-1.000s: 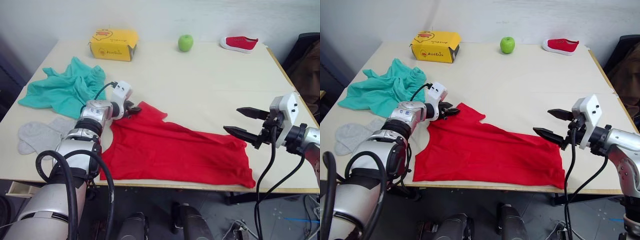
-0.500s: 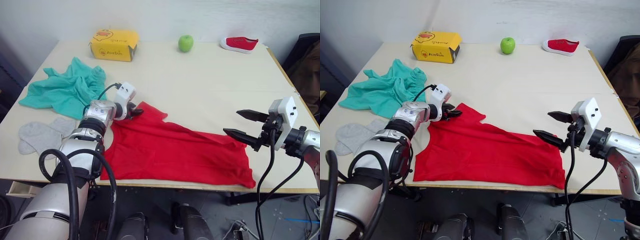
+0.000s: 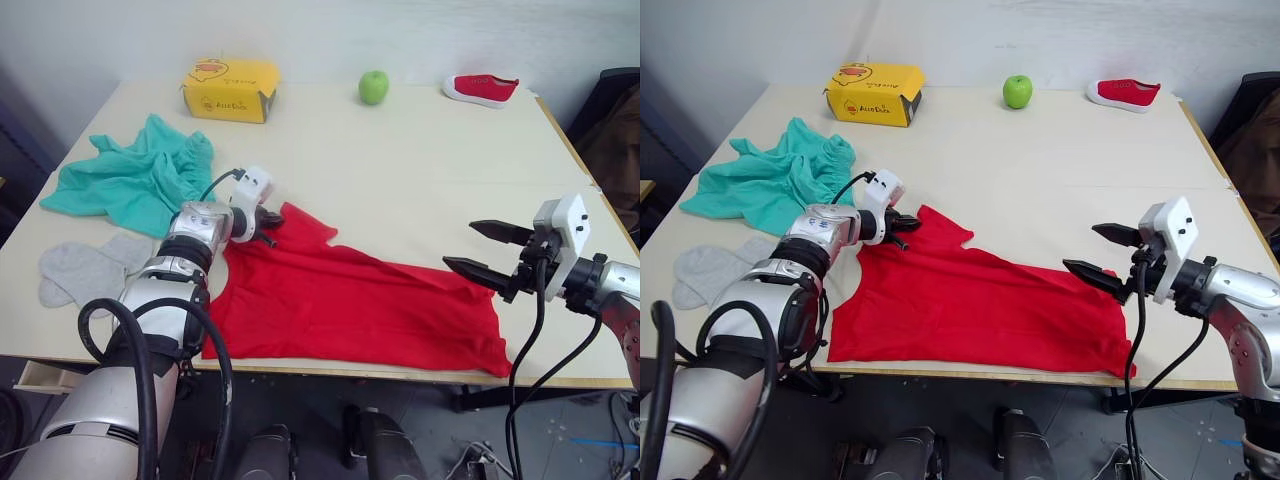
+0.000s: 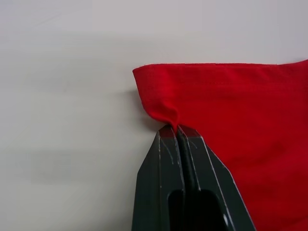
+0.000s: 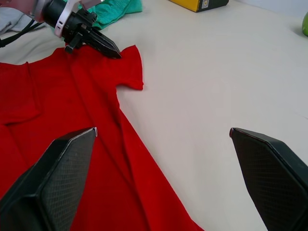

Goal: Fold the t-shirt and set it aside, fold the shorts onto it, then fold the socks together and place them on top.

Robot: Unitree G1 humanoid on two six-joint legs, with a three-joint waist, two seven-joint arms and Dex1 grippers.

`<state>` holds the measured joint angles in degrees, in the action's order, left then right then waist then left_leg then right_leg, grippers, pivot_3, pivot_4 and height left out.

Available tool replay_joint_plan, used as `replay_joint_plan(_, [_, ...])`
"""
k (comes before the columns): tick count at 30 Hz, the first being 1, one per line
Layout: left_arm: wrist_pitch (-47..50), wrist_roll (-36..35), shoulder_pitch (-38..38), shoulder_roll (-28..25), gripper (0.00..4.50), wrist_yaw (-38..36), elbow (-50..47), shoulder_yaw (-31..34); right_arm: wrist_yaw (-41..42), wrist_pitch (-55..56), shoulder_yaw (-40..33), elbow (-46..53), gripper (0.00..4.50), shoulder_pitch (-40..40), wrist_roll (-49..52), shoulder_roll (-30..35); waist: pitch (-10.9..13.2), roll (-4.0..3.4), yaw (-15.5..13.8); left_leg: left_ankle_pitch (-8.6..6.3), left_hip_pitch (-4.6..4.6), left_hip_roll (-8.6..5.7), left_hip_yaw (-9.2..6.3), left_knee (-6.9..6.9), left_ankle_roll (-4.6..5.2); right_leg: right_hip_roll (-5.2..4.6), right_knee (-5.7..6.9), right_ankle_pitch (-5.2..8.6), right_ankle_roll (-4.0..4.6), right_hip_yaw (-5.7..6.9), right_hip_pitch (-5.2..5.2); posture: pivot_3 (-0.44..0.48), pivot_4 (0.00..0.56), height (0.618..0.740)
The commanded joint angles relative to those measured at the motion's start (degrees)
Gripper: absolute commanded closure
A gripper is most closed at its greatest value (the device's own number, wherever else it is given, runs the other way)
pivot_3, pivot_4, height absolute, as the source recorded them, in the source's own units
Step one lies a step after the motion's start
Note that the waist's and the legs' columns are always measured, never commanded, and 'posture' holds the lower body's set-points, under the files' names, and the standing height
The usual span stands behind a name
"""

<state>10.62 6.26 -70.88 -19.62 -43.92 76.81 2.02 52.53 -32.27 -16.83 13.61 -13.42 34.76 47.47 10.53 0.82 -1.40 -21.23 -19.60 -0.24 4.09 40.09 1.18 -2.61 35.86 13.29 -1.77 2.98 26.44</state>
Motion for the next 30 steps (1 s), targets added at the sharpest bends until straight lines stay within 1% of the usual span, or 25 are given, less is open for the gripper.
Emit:
replay_joint_plan(1, [-8.0,-2.6,0.1,-1.5,4.49,-7.8,-4.0,1.3,0.8,1.4,0.3,0.4,0.00,-1.2,0.1,0.0,0.0,0.01,0.0,0.00,-0.03,0.00,0.00,0.00,0.00,0.01,0.00,0.00,0.00,0.00,0.02,0.000,0.150,0.740])
replay_joint_plan(3, [-10.8,-4.1,1.0,-2.8,4.49,-13.5,-6.2,1.7,1.5,1.2,0.9,0.3,0.00,-1.2,0.2,0.3,0.0,0.01,0.0,0.00,-0.09,0.01,0.00,0.00,-0.01,0.01,0.00,0.00,0.00,0.00,0.08,0.000,0.150,0.740])
replay_joint_plan(5, [-13.4,-6.4,3.2,-4.1,4.49,-20.8,-9.8,2.1,2.9,1.0,1.7,0.0,0.00,-1.1,-0.1,1.0,0.0,0.01,0.2,0.00,-0.08,0.03,0.02,-0.01,-0.03,0.04,-0.02,0.00,0.00,-0.01,0.09,0.000,0.150,0.740])
replay_joint_plan(6, [-14.1,-7.0,4.1,-4.6,4.49,-23.1,-11.1,2.1,3.5,1.0,1.9,-0.1,0.00,-1.0,-0.3,1.2,0.0,0.01,0.3,0.00,-0.08,0.03,0.02,-0.01,-0.03,0.05,-0.01,0.00,0.01,-0.01,0.09,0.000,0.150,0.740])
replay_joint_plan(9, [-22.1,-8.8,11.3,-7.8,4.49,-30.0,-19.6,1.3,6.1,0.7,3.3,-1.0,0.00,-0.3,-1.1,2.6,0.0,0.00,0.5,-0.01,0.02,0.05,0.07,-0.07,-0.03,0.06,0.00,0.01,0.02,-0.08,0.07,0.000,0.150,0.740])
replay_joint_plan(10, [-23.3,-9.8,13.9,-8.7,4.49,-32.0,-22.9,1.2,6.8,0.8,3.7,-1.4,0.00,-0.1,-1.4,3.0,0.0,0.00,0.6,-0.01,0.01,0.05,0.06,-0.06,-0.03,0.06,0.00,0.01,0.02,-0.07,0.07,0.000,0.150,0.740])
replay_joint_plan(14, [-22.4,-15.4,25.1,-11.4,4.49,-37.9,-38.4,1.8,8.8,2.1,5.1,-3.6,0.00,0.1,-3.1,3.9,0.0,0.01,0.7,-0.01,0.00,0.09,0.06,-0.03,-0.02,0.05,0.00,0.02,0.03,-0.10,0.06,0.000,0.150,0.740])
replay_joint_plan(17, [-26.6,-16.5,32.9,-13.4,4.49,-38.9,-47.3,1.3,10.0,2.9,6.0,-5.3,0.00,-0.5,-4.2,4.2,0.0,0.01,0.6,-0.04,0.01,0.09,0.06,-0.02,0.04,0.02,0.00,0.02,0.03,-0.13,0.04,0.000,0.150,0.740])
replay_joint_plan(19, [-28.9,-16.3,35.7,-14.4,4.49,-38.2,-50.0,1.0,10.5,3.3,6.4,-6.2,0.00,-1.1,-4.6,4.1,0.0,0.00,0.4,-0.06,0.03,0.09,0.05,-0.02,0.07,-0.01,-0.03,0.02,0.03,-0.14,0.03,0.000,0.150,0.740])
replay_joint_plan(20, [-32.1,-15.4,36.9,-15.0,4.49,-37.4,-50.3,0.8,10.7,3.6,6.7,-6.7,0.00,-1.5,-4.7,4.1,0.0,0.01,0.2,-0.06,0.03,0.09,0.05,-0.02,0.08,-0.01,-0.06,0.02,0.04,-0.14,0.03,0.000,0.150,0.740])
replay_joint_plan(22, [-41.8,-11.6,37.3,-16.0,4.49,-33.9,-47.6,0.1,11.3,4.0,7.3,-8.1,0.00,-2.4,-5.2,4.0,0.0,0.00,0.0,-0.06,0.04,0.07,0.05,-0.01,0.11,-0.04,-0.23,0.02,0.04,-0.14,0.02,0.000,0.150,0.740])
replay_joint_plan(23, [-47.4,-10.1,37.1,-16.7,4.49,-33.4,-45.2,-0.6,11.6,4.2,7.8,-8.7,0.00,-3.0,-5.6,3.9,0.0,0.00,0.0,-0.07,0.05,0.07,0.05,-0.01,0.13,-0.05,-0.23,0.02,0.04,-0.14,0.02,0.000,0.150,0.740])
replay_joint_plan(24, [-49.9,-9.2,36.8,-17.1,4.49,-32.5,-43.3,-1.1,11.8,4.5,8.1,-9.3,0.00,-3.5,-5.9,3.7,0.0,0.00,0.1,-0.07,0.06,0.07,0.05,-0.01,0.13,-0.05,-0.24,0.02,0.04,-0.14,0.01,0.000,0.150,0.740])
replay_joint_plan(27, [-51.5,-9.5,35.9,-17.2,4.49,-30.4,-39.8,-1.7,12.3,5.0,8.9,-10.7,0.00,-4.8,-6.6,3.3,0.0,0.00,0.1,-0.09,0.07,0.08,0.05,-0.05,0.16,-0.05,-0.25,0.02,0.05,-0.13,0.02,0.000,0.150,0.740])
replay_joint_plan(30, [-52.5,-10.1,35.5,-17.4,4.49,-29.6,-38.4,-2.5,12.4,5.1,9.4,-11.5,0.00,-5.6,-6.8,3.1,0.0,0.00,0.1,-0.09,0.02,0.08,0.05,-0.05,0.16,-0.05,-0.23,0.03,0.05,-0.09,0.03,0.000,0.150,0.740])
